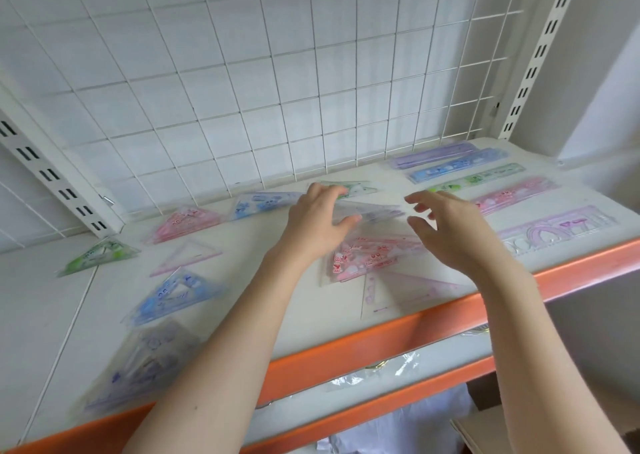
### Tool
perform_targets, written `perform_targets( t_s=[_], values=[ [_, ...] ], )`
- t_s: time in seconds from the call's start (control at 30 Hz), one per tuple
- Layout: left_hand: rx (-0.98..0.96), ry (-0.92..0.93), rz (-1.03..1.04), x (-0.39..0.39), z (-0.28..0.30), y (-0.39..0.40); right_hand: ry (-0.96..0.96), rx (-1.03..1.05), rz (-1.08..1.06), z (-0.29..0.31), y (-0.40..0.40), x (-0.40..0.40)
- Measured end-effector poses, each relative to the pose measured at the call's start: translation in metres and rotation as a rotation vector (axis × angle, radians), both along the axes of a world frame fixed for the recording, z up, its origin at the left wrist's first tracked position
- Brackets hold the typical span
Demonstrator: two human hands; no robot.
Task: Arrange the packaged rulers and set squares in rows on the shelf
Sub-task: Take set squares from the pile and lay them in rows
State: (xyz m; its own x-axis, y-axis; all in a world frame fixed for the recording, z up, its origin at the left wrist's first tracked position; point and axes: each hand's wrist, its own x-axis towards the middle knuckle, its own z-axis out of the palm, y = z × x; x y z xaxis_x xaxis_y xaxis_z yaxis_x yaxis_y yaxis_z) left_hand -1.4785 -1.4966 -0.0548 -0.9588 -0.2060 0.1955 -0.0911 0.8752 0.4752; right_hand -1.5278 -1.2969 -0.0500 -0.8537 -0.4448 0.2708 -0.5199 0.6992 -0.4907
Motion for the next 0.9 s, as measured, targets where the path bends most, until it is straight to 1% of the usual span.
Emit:
perform_targets(
  t_s=[0.07, 0.13, 0.23, 0.3, 0.43, 0.6, 0.9],
  values=[
    [-0.074, -0.047, 0.000, -0.002, 0.001, -0.002, 0.019, -0.008, -0.015, -0.002, -0.001, 0.008],
    [-0.128, -0.045, 0.016, 0.002, 0.005, -0.006, 0.076, 0.001, -0.021, -0.004, -0.008, 0.016],
    [-0.117, 0.004, 0.062, 0.022, 0.013, -0.017, 0.155, -0.034, -0.015, -0.002, -0.028, 0.032],
    [-0.079, 0.044, 0.105, 0.045, 0.016, -0.028, 0.186, -0.068, 0.031, 0.002, -0.047, 0.045],
    [-0.039, 0.127, 0.207, 0.102, 0.013, -0.071, 0.181, -0.104, 0.126, 0.008, -0.101, 0.079],
    [-0.014, 0.239, 0.262, 0.192, 0.013, -0.145, 0.127, -0.101, 0.222, 0.006, -0.185, 0.135],
    [-0.089, 0.170, 0.368, 0.352, 0.020, -0.277, 0.138, -0.113, 0.301, 0.012, -0.341, 0.273]
  ],
)
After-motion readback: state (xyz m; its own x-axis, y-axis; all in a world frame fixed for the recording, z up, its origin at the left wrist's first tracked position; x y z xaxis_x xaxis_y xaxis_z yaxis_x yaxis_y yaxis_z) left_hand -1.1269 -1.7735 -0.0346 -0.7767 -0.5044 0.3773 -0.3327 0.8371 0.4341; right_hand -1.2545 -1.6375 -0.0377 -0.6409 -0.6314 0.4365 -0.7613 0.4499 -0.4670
